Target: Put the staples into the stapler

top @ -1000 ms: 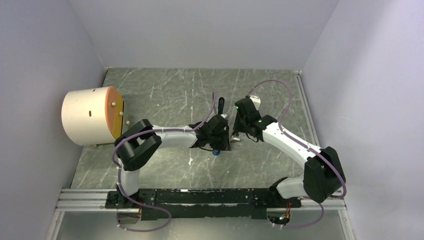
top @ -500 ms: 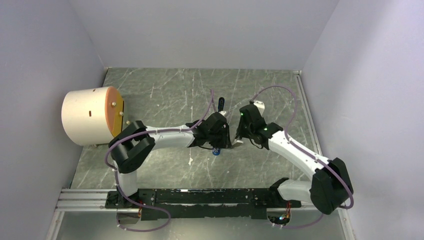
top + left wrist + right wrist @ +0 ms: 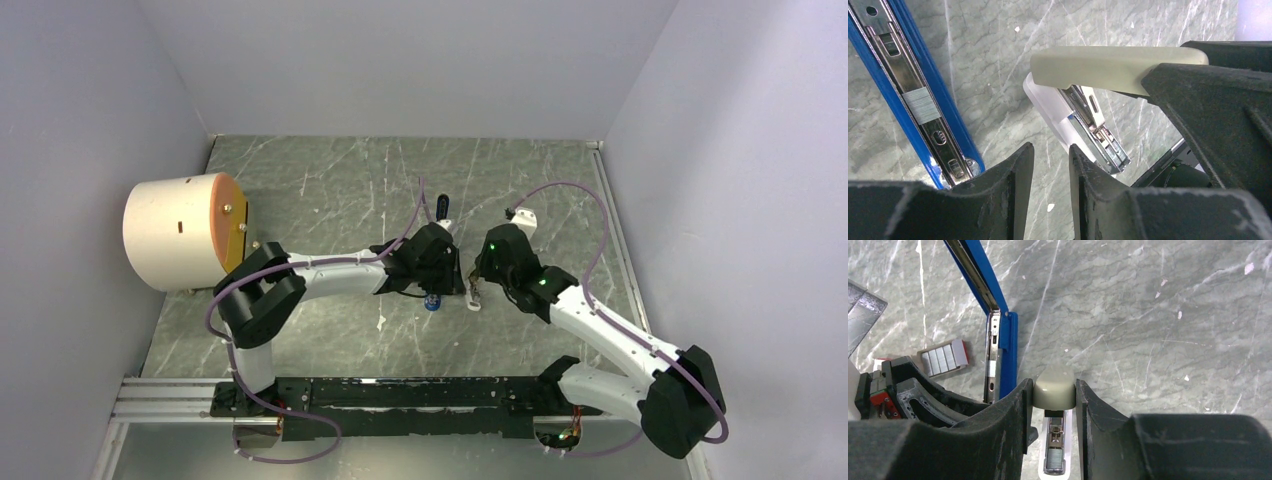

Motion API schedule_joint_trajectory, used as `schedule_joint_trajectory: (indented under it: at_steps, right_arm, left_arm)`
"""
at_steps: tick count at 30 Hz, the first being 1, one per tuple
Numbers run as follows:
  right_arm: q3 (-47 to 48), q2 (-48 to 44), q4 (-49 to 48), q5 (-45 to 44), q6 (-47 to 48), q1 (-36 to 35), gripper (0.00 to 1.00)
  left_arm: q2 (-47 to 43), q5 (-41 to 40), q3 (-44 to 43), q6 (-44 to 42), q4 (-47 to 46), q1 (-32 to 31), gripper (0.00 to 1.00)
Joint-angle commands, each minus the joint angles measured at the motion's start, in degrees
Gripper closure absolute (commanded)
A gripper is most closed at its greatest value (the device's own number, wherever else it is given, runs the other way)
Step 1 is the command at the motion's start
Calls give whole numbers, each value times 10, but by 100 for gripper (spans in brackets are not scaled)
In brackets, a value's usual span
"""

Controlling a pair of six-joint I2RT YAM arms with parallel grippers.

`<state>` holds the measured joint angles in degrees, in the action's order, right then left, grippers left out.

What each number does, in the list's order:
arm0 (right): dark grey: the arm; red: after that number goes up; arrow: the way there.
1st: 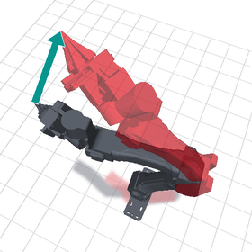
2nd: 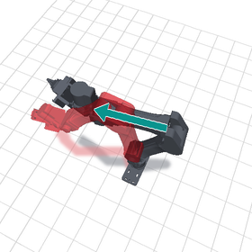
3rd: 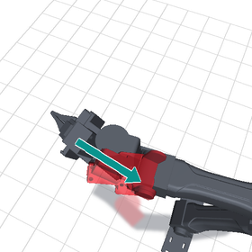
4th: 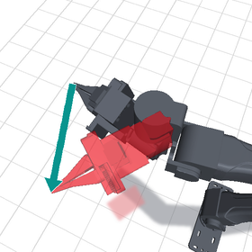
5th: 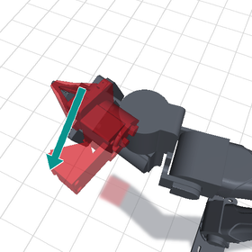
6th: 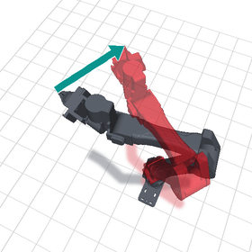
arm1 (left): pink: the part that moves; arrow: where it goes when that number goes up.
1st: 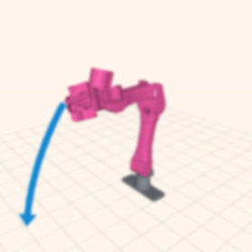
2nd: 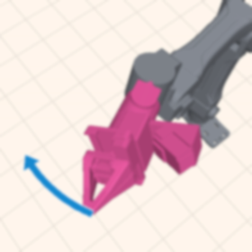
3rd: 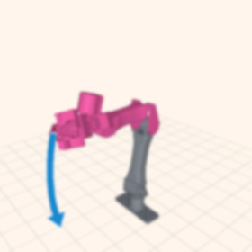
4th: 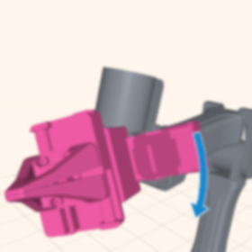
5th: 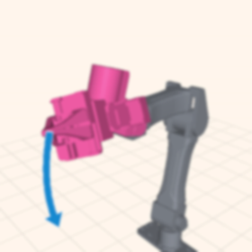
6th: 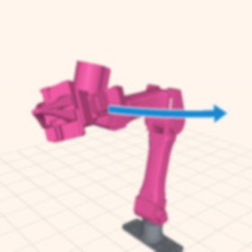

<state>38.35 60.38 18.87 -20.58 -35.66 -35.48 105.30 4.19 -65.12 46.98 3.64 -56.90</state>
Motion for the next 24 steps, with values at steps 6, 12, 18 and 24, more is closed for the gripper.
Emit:
schedule_joint_trajectory:
  at_steps: [6,12,18,24]
  right_arm:
    - [15,-17,-25,-75,5,-41,76]
    - [5,-20,-42,-110,4,-68,76]
    - [-7,-27,-61,-141,1,-87,76]
    - [-15,-35,-61,-154,-18,-92,77]
  left_arm:
    - [-13,14,0,2,-27,-4,63]
    - [-8,37,6,11,-48,-5,60]
    - [5,36,18,15,-39,-5,68]
    - [17,52,33,18,-50,-6,67]
